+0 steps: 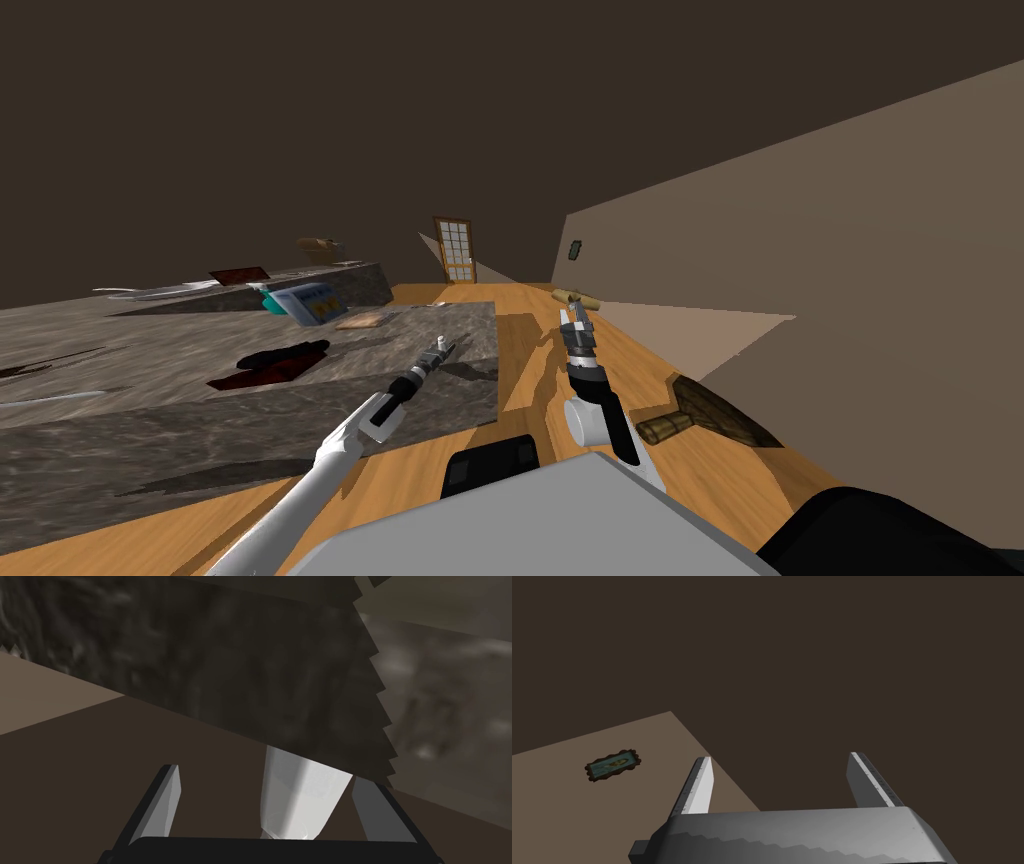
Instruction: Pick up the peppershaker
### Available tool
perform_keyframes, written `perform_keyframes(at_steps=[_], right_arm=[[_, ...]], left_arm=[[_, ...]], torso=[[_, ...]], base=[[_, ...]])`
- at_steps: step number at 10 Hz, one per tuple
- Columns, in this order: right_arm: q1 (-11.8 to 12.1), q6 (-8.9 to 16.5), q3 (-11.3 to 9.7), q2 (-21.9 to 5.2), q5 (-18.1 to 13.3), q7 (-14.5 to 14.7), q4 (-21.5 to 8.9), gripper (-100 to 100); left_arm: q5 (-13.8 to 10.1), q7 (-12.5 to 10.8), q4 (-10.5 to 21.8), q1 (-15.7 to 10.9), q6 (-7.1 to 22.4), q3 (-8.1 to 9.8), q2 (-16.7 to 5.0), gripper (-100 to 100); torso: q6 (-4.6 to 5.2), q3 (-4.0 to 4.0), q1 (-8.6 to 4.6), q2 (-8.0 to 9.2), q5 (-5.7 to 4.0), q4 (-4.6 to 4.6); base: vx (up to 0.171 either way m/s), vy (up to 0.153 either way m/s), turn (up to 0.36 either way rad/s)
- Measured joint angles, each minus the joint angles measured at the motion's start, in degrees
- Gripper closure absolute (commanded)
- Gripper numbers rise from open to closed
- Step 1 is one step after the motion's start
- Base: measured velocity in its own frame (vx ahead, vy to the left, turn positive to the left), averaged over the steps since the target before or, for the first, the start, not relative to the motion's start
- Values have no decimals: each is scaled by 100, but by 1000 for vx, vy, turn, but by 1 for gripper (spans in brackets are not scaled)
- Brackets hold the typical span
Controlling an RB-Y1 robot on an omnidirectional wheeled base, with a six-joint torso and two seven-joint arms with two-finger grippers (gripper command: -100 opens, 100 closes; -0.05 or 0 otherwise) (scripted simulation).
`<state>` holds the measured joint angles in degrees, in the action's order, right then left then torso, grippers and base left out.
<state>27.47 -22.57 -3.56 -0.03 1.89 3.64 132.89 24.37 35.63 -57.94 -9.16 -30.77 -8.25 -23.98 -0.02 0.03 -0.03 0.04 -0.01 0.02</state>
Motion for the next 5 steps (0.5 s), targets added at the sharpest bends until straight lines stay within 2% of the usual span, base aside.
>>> perform_keyframes(at_steps=[2, 3, 5], right_arm=[[0, 0, 0, 0, 0, 0, 0, 0], [0, 0, 0, 0, 0, 0, 0, 0], [-1, 0, 0, 0, 0, 0, 0, 0]], left_arm=[[-71, 76, 446, -404, -114, -116, 57, -100], [-77, 84, 546, -477, -108, -135, 53, -100], [-142, 129, 840, -796, -131, -279, 92, -100]], torso=[[0, 6, 2, 11, 1, 2], [0, 4, -1, 7, 0, 1], [1, 9, -2, 15, -1, 3]], base=[[-42, 6, 34], [-58, -1, 173], [-44, 6, -6]])
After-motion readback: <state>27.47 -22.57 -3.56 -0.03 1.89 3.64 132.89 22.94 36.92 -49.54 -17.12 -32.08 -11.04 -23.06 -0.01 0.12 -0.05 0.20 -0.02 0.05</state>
